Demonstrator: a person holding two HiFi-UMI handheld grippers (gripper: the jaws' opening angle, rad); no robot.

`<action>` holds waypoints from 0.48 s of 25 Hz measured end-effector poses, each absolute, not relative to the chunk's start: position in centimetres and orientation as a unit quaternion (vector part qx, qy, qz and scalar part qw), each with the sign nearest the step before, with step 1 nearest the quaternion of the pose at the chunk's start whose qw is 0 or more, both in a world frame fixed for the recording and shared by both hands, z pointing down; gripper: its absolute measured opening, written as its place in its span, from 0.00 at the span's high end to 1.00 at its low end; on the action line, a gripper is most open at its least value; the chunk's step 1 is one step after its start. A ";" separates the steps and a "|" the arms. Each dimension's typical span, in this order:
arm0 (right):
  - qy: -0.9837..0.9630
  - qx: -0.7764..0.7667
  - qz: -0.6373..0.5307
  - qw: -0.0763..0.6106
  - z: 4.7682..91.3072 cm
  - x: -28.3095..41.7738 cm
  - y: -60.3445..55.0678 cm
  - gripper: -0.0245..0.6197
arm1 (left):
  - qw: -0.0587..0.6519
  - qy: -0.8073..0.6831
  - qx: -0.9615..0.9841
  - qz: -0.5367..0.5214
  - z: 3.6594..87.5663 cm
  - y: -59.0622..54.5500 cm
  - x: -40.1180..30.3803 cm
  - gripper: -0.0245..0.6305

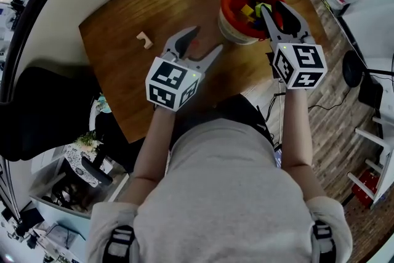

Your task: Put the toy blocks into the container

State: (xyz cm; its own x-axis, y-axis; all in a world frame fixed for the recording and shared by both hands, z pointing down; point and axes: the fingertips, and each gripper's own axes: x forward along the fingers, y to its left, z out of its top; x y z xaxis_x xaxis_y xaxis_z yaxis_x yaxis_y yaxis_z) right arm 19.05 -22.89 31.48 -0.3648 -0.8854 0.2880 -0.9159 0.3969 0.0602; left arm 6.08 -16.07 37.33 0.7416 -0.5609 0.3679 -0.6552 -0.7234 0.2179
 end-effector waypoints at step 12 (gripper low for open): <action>-0.842 0.520 0.054 0.133 31.2 17.2 -21.5 0.66 | 0.181 -0.333 0.914 0.142 38.0 -16.1 5.4 0.54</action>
